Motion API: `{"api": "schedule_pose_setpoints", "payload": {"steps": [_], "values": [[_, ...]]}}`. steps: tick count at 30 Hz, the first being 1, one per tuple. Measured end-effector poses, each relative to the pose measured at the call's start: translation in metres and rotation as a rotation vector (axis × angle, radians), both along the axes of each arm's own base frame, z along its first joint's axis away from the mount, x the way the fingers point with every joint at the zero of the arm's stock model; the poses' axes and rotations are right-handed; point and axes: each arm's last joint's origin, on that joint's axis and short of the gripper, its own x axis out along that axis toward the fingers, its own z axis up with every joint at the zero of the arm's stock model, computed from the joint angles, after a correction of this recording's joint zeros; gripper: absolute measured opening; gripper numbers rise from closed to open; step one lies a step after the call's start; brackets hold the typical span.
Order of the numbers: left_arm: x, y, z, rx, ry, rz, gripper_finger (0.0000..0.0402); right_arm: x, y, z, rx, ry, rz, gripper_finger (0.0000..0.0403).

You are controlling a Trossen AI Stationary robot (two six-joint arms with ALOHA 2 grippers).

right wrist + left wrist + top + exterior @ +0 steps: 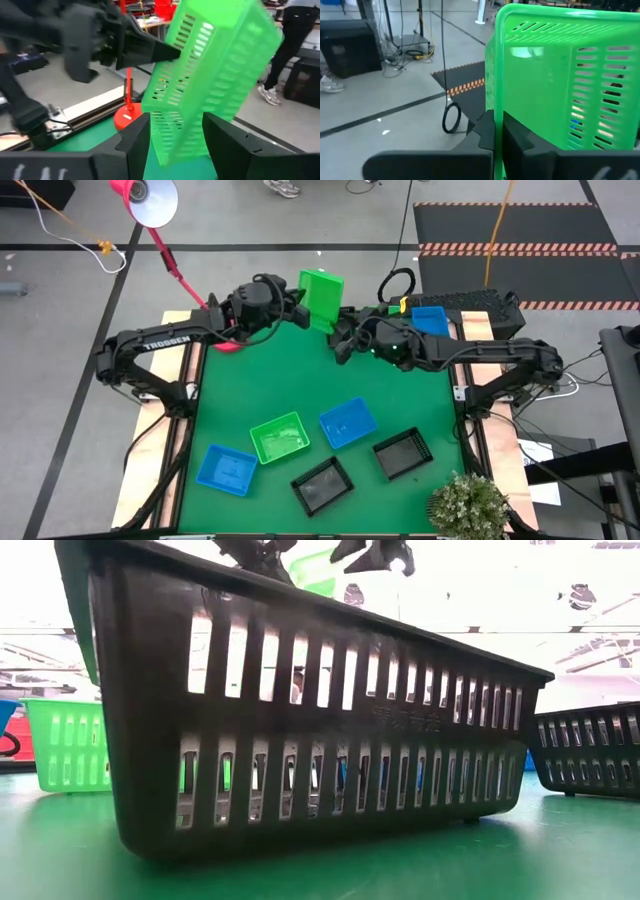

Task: Stack baskets by color
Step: Stack the middle green bin on the top green bin

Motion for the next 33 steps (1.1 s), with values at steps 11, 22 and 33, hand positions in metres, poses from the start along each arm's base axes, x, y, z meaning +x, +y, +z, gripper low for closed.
{"api": "schedule_pose_setpoints", "payload": {"steps": [11,22,33], "values": [[0.005,0.001,-0.001,0.011,-0.016,0.001,0.0007,-0.002,-0.018,-0.001,-0.013,-0.019,-0.162,0.0167],[0.008,-0.003,0.003,0.033,-0.055,-0.072,0.0008,-0.002,-0.020,-0.001,-0.003,-0.029,-0.170,0.0092],[0.015,-0.026,0.006,0.055,-0.066,-0.146,0.0038,-0.004,-0.022,-0.001,0.003,-0.036,-0.206,0.0014]]}}
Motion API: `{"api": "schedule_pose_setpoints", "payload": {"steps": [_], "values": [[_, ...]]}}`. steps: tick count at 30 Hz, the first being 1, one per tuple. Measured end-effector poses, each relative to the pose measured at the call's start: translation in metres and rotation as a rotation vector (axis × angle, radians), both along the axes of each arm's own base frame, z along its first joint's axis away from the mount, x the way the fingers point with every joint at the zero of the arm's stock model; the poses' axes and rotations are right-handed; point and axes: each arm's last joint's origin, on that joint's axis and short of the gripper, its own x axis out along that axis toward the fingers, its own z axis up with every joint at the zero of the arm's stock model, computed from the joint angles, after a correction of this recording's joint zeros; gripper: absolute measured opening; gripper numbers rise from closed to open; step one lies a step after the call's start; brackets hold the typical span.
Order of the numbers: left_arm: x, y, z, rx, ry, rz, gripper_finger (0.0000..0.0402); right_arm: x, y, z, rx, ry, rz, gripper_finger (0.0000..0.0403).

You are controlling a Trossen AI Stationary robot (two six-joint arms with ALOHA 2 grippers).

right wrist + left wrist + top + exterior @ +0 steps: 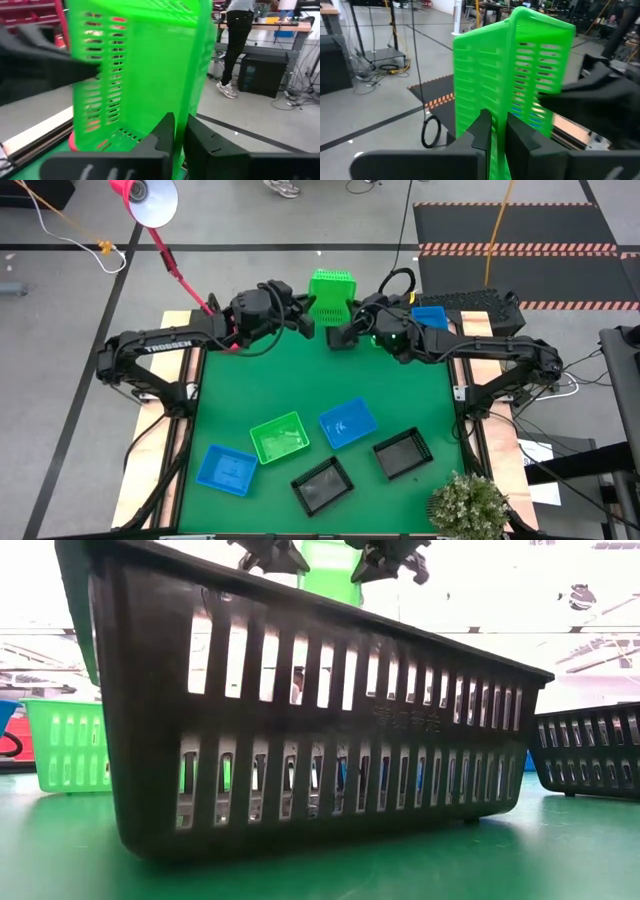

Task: Stack baskets by color
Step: Stack the middle green bin on the top green bin

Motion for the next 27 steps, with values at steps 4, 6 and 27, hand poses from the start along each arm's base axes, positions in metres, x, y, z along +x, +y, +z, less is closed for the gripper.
{"api": "schedule_pose_setpoints", "payload": {"steps": [4,6,27], "values": [[0.003,-0.009,0.000,-0.027,-0.017,-0.057,0.0079,-0.001,-0.004,0.000,0.028,-0.038,-0.020,0.0005],[0.004,-0.013,0.000,-0.053,-0.033,-0.097,0.0121,-0.001,-0.007,0.000,0.039,-0.050,-0.027,0.0006],[-0.080,-0.035,0.037,-0.100,0.045,-0.105,0.0283,-0.045,-0.022,0.009,0.295,-0.124,-0.071,0.0003]]}}
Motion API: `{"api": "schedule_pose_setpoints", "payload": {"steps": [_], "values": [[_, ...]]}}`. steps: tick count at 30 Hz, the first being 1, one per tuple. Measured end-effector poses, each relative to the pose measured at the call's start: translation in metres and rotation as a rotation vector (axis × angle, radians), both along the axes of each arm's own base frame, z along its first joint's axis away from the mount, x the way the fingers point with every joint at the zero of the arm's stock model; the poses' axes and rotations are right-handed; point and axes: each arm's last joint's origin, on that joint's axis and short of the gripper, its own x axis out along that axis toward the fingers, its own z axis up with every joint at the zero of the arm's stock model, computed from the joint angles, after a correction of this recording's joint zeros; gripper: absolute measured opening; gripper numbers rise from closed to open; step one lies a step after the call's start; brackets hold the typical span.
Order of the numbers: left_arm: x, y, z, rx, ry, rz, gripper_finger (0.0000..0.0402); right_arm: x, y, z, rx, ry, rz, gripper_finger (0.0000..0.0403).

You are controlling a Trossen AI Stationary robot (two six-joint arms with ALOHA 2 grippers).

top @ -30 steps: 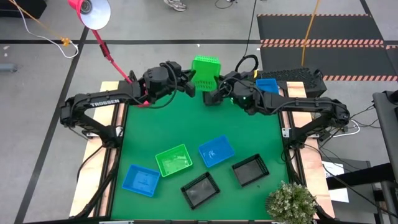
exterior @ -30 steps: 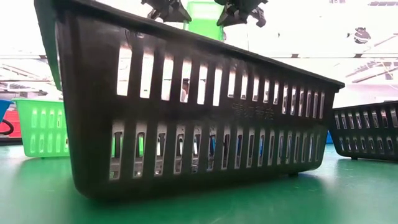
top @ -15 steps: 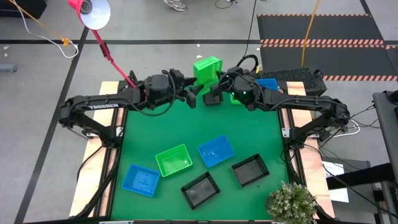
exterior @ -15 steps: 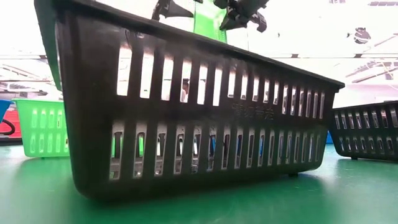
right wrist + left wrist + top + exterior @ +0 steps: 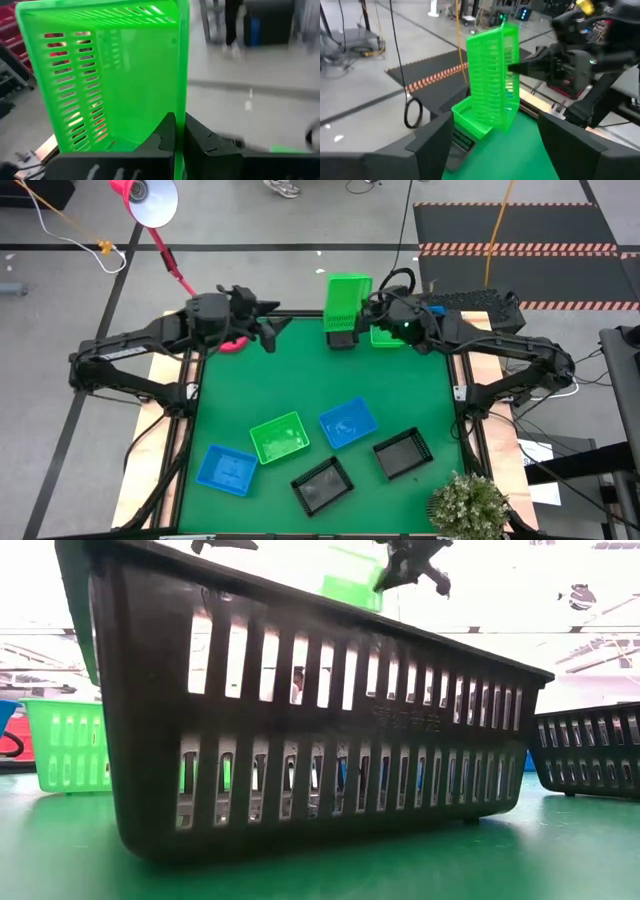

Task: Stack baskets by color
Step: Stack the middle green bin on the top green bin

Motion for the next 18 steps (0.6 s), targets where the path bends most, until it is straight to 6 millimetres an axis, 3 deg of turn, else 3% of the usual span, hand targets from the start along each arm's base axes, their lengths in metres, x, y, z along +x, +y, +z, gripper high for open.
{"api": "schedule_pose_setpoints", "payload": {"steps": [6,13,18], "values": [[-0.020,-0.001,-0.008,0.029,0.168,0.055,0.0246,-0.035,-0.018,-0.002,0.233,-0.008,-0.013,0.0003],[-0.016,0.002,-0.016,0.054,0.261,0.070,0.0216,-0.069,-0.059,-0.012,0.468,0.022,0.064,0.0003],[-0.007,0.004,-0.023,0.037,0.285,0.073,0.0205,-0.092,-0.097,-0.019,0.612,-0.063,0.150,0.0005]]}}
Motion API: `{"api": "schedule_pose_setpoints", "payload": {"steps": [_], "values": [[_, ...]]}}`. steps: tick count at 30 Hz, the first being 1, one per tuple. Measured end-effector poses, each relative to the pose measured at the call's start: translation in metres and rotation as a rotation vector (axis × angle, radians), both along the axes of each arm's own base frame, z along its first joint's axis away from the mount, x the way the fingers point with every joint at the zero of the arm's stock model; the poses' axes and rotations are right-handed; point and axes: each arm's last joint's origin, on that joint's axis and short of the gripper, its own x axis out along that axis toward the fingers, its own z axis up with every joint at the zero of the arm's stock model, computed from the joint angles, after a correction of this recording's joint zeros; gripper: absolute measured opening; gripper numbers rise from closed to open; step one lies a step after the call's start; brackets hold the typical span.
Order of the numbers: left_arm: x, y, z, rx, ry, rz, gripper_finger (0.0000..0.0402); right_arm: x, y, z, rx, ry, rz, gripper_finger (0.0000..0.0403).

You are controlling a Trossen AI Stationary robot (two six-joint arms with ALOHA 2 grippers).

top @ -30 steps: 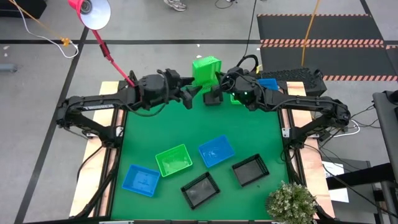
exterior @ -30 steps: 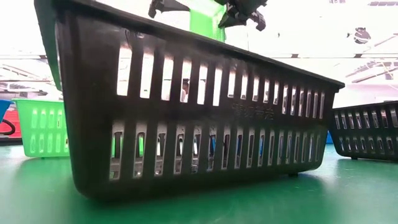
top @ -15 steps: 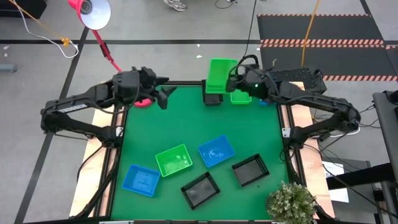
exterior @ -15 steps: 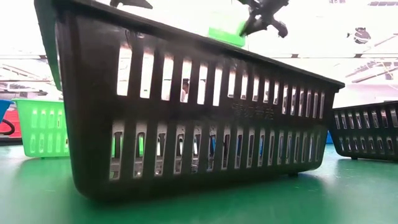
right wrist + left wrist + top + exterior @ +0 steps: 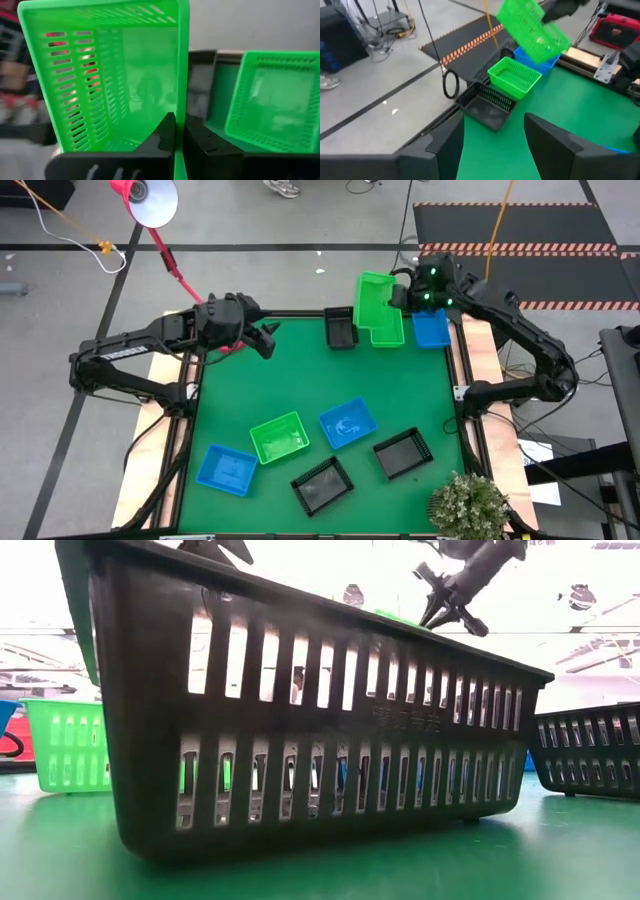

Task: Stack baskets by color
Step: Stack the middle green bin on the top green bin

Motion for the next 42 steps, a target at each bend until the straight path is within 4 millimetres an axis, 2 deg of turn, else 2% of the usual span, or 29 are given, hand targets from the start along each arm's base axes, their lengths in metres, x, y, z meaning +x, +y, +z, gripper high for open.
{"api": "schedule_pose_setpoints", "payload": {"steps": [4,7,14,18,22,27,31,37,42], "values": [[0.011,0.002,-0.007,-0.014,0.017,0.006,0.0203,-0.015,-0.029,-0.009,0.129,-0.091,-0.020,0.0006],[0.018,0.004,-0.013,-0.021,0.037,0.007,0.0203,-0.026,-0.043,-0.016,0.207,-0.125,-0.052,0.0006],[0.028,0.003,-0.020,-0.090,0.021,0.003,0.0202,-0.039,-0.052,-0.022,0.259,-0.122,-0.087,0.0003],[0.028,0.003,-0.019,-0.099,0.013,0.006,0.0202,-0.038,-0.054,-0.019,0.307,-0.085,-0.055,0.0002],[0.028,0.003,-0.019,-0.096,0.012,0.005,0.0202,-0.035,-0.062,-0.015,0.317,0.034,-0.024,0.0002],[0.028,0.003,-0.019,-0.078,0.026,-0.006,0.0202,-0.030,-0.081,-0.024,0.344,0.191,0.012,0.0001],[0.028,0.003,-0.019,-0.079,0.025,-0.003,0.0202,-0.024,-0.095,-0.039,0.387,0.272,0.045,0.0001],[0.028,0.003,-0.019,-0.096,0.013,0.009,0.0202,-0.019,-0.108,-0.052,0.415,0.290,0.060,0.0003],[0.028,0.003,-0.019,-0.096,0.013,0.009,0.0202,-0.018,-0.112,-0.059,0.430,0.304,0.060,0.0004]]}}
